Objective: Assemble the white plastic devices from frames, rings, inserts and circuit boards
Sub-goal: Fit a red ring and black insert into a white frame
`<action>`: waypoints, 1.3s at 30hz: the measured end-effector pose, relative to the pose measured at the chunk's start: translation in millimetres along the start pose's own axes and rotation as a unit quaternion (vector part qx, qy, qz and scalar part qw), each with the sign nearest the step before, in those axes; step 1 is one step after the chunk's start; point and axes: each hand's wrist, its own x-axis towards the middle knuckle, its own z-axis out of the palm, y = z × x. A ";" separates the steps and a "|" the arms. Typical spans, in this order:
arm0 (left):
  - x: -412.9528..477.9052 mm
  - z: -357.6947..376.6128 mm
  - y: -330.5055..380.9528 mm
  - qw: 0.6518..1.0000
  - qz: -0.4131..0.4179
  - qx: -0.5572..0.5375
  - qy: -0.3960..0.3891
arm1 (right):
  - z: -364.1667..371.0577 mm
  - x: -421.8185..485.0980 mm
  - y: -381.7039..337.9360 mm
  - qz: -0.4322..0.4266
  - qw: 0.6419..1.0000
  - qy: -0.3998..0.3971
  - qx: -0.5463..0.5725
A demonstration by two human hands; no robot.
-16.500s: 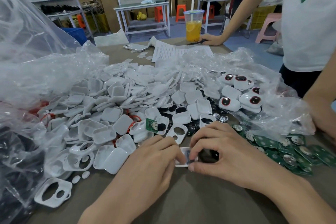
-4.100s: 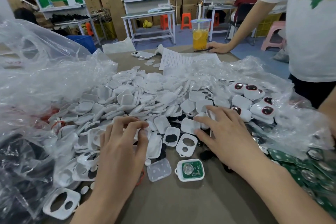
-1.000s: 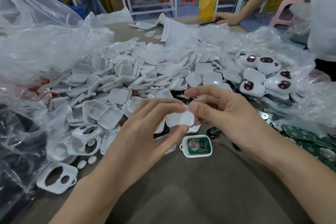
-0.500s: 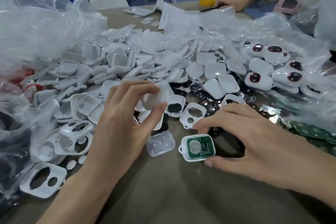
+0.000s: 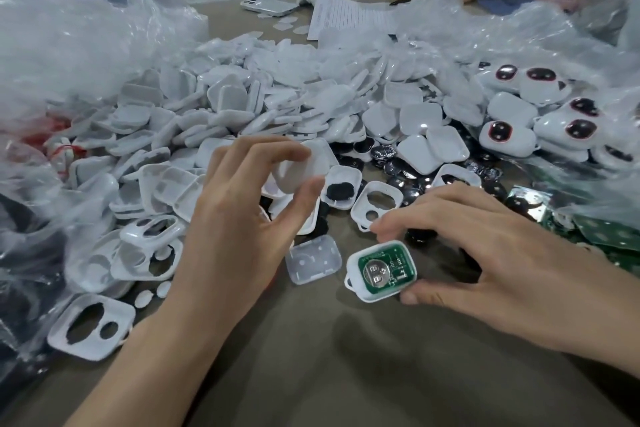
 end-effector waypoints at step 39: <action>-0.1 -1.7 2.2 1.000 -0.008 -0.005 -0.001 | 4.8 -1.4 7.0 -0.003 1.000 -0.005 0.002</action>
